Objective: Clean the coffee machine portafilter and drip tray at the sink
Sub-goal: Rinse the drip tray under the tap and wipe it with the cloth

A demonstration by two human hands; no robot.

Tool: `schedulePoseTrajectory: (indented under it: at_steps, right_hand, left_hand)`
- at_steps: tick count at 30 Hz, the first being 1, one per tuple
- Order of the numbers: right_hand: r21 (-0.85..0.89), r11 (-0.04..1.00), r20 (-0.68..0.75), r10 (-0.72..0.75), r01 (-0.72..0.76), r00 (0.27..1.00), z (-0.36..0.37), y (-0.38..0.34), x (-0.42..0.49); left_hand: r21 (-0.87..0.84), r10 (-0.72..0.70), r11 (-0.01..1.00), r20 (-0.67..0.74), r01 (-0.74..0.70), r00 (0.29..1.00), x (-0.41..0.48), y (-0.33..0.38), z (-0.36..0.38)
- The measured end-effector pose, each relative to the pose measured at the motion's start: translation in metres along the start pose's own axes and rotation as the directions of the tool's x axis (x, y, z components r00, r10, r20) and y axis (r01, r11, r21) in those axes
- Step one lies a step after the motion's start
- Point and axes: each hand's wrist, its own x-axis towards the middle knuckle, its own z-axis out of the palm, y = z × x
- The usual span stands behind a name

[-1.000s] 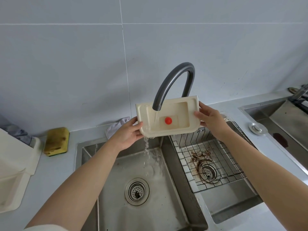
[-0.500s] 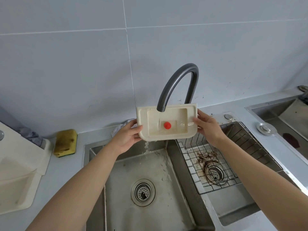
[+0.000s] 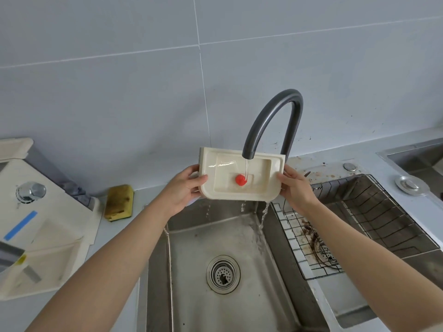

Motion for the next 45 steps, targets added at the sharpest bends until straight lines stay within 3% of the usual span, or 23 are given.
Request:
schedulePoseTrajectory:
  at_steps: [19,33,39,45]
  right_hand:
    - [0.101,0.989,-0.001,0.112,-0.111,0.994,0.024,0.032,-0.008]
    - [-0.077,0.967,-0.027,0.24,-0.241,0.97,0.025,0.053,-0.028]
    - [-0.198,0.945,-0.08,0.248,-0.259,0.965,0.02,0.05,-0.033]
    - [-0.205,0.951,-0.141,0.205,-0.231,0.969,0.008,0.036,-0.036]
  left_hand:
    - [0.201,-0.024,0.979,-0.097,0.043,0.995,-0.013,0.013,-0.012]
    - [0.306,-0.116,0.939,-0.148,0.157,0.982,-0.019,0.002,-0.019]
    - [0.245,-0.225,0.935,-0.142,0.255,0.964,-0.022,-0.012,-0.018]
    - [0.18,-0.297,0.932,-0.12,0.315,0.947,-0.019,-0.033,-0.007]
